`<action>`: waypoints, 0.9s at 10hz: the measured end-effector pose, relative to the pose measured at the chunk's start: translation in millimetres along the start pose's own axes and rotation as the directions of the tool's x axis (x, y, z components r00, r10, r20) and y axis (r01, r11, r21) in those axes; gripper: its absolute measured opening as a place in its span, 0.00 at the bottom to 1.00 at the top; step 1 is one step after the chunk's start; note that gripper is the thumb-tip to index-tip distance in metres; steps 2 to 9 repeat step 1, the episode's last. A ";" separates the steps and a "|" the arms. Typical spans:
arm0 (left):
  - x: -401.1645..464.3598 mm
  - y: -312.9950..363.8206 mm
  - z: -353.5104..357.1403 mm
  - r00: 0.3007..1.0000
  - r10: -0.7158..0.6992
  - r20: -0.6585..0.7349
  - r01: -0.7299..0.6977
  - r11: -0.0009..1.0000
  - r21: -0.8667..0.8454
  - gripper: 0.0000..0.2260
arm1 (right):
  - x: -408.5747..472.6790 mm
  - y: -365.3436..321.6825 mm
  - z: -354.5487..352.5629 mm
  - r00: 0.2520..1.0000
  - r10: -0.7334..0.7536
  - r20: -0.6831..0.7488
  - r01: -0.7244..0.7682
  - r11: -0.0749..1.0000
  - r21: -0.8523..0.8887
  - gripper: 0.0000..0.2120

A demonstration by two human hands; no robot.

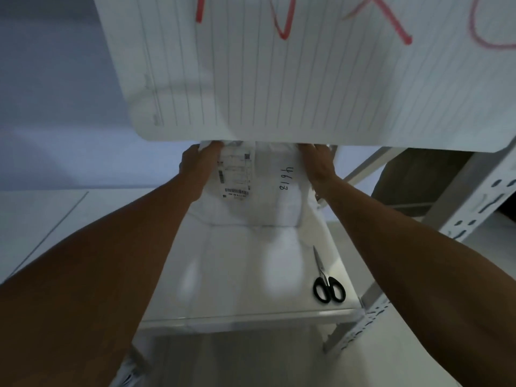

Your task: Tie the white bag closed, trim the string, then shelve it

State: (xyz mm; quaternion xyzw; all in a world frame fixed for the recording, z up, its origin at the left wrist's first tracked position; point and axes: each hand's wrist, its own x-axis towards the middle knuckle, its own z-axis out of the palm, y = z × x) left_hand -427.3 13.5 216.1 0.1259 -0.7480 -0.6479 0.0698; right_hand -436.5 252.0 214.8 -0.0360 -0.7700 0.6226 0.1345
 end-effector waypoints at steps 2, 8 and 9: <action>-6.0 9.1 -5.5 1.000 -0.025 0.000 0.025 0.999 0.040 0.23 | -1.2 -6.7 -4.5 0.998 -0.032 -0.051 0.028 0.997 -0.078 0.22; -6.0 9.1 -5.5 1.000 -0.025 0.000 0.025 0.999 0.040 0.23 | -1.2 -6.7 -4.5 0.998 -0.032 -0.051 0.028 0.997 -0.078 0.22; -6.0 9.1 -5.5 1.000 -0.025 0.000 0.025 0.999 0.040 0.23 | -1.2 -6.7 -4.5 0.998 -0.032 -0.051 0.028 0.997 -0.078 0.22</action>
